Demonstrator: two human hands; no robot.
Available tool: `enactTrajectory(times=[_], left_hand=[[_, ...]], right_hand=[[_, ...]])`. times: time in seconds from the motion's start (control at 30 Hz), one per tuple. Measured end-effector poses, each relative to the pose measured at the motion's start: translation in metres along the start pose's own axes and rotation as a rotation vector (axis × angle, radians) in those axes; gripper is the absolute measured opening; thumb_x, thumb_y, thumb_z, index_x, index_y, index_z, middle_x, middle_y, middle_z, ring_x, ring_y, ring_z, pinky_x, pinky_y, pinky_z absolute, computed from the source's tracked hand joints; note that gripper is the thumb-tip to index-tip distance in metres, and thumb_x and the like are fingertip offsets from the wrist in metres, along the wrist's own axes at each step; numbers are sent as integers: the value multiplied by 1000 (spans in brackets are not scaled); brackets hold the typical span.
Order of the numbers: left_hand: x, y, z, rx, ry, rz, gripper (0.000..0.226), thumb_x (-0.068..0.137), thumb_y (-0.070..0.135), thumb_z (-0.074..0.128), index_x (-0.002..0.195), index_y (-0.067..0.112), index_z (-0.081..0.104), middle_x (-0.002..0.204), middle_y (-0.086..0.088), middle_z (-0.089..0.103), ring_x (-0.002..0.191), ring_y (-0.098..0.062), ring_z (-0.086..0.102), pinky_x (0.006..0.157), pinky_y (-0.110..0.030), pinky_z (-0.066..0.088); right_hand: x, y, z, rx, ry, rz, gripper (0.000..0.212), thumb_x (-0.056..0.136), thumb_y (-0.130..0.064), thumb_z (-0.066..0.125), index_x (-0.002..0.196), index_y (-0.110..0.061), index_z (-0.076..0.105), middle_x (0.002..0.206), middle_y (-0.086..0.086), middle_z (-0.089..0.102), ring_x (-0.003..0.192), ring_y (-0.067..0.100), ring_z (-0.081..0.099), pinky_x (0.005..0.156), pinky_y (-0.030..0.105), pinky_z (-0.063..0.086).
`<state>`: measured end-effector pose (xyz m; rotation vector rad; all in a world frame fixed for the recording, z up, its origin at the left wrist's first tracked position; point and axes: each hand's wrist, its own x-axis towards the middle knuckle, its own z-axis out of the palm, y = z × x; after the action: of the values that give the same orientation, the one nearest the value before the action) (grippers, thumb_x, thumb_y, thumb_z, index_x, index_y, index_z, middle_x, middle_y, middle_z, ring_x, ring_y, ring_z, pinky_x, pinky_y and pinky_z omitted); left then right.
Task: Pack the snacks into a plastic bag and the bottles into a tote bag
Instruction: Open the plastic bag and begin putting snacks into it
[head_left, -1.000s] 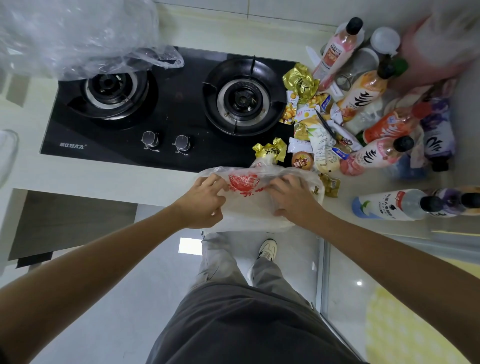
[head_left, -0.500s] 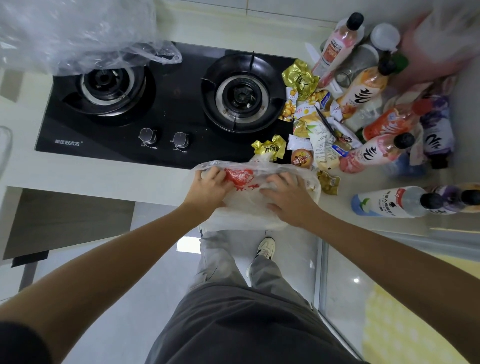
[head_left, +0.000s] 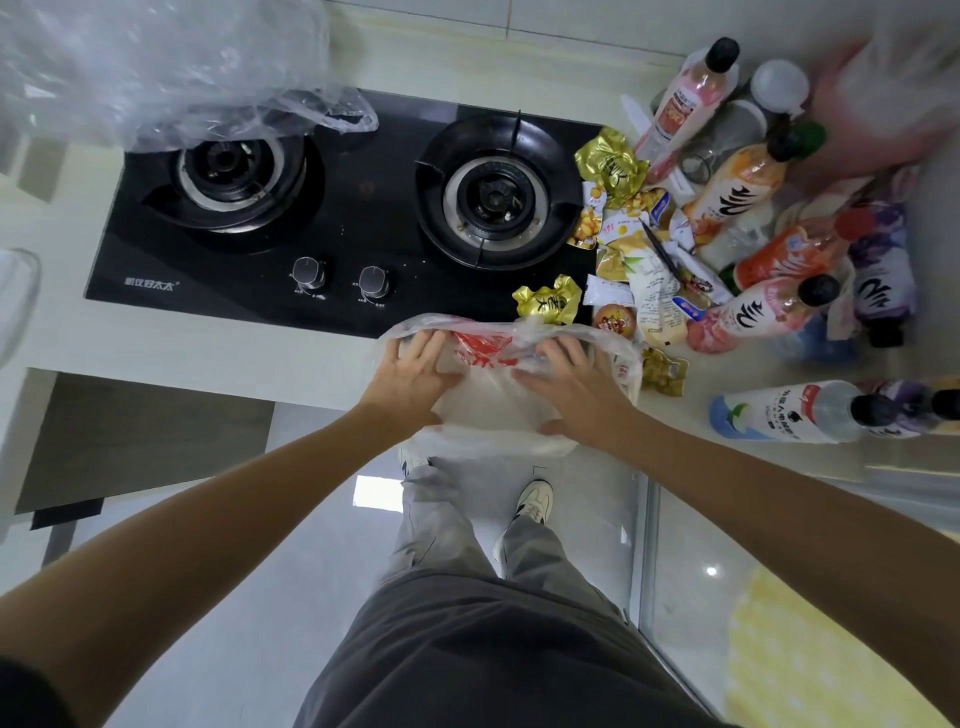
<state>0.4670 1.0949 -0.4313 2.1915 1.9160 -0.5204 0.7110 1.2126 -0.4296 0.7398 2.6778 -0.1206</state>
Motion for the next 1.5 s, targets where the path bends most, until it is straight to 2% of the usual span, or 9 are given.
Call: enactTrajectory(times=[0.23,0.33,0.47,0.6,0.8,0.97,1.17,1.33,1.5], left_hand=[[-11,-15,-4,-129,-51,42,49,80,71,64,114,37,75,162,-9,22,150,-31,14,119,-55,21],[-13,-16,-4,-233,-39,60,54,92,72,45,103,32,79,160,-5,29,150,-28,13,121,-56,17],[-5,-11,-2,-219,44,61,54,99,61,40,94,26,82,152,-7,43,146,-31,27,119,-57,23],[-2,-8,-6,-172,24,46,45,94,58,57,120,26,75,152,-6,40,146,-31,27,121,-54,21],[4,-4,-5,-124,-19,-50,101,65,62,85,144,27,32,144,-4,36,137,-26,34,117,-48,34],[6,-1,-9,-33,-71,-80,134,60,71,83,160,28,4,148,-9,27,138,-28,31,113,-48,36],[3,-11,-13,-52,45,-52,112,62,76,77,153,28,33,147,-5,34,136,-28,32,110,-48,35],[-3,-16,-27,-56,217,39,74,80,66,67,141,26,53,140,-1,48,128,-27,43,99,-46,39],[-3,-17,-31,-35,226,35,86,75,64,74,148,30,44,149,-9,39,134,-31,38,106,-54,34]], right_hand=[[0,9,-4,136,11,-82,32,76,-60,78,89,-31,80,144,1,42,139,31,32,101,58,40],[0,7,-6,97,33,-61,42,92,-60,60,75,-26,78,134,-2,49,128,26,40,100,56,40],[5,3,-2,-29,109,-36,42,95,-53,57,83,-20,80,118,0,58,111,28,51,103,58,37],[8,-3,-1,-87,68,-34,49,75,-39,84,114,-19,64,121,6,56,110,32,52,104,60,39],[11,-8,-11,-51,-24,85,111,51,-65,91,139,-16,43,132,8,48,118,31,48,93,50,47],[10,-5,-13,-36,-116,107,130,49,-66,87,156,-24,26,147,10,38,127,32,45,96,49,47],[7,-4,-15,6,10,67,108,64,-79,72,150,-22,37,144,6,45,126,30,46,103,47,43],[4,-5,-20,-43,382,-95,39,90,-34,69,122,-16,59,121,6,59,110,28,54,95,42,43],[10,-2,-14,-34,97,-50,107,69,-68,78,155,-23,35,157,12,37,144,33,34,119,52,26]])
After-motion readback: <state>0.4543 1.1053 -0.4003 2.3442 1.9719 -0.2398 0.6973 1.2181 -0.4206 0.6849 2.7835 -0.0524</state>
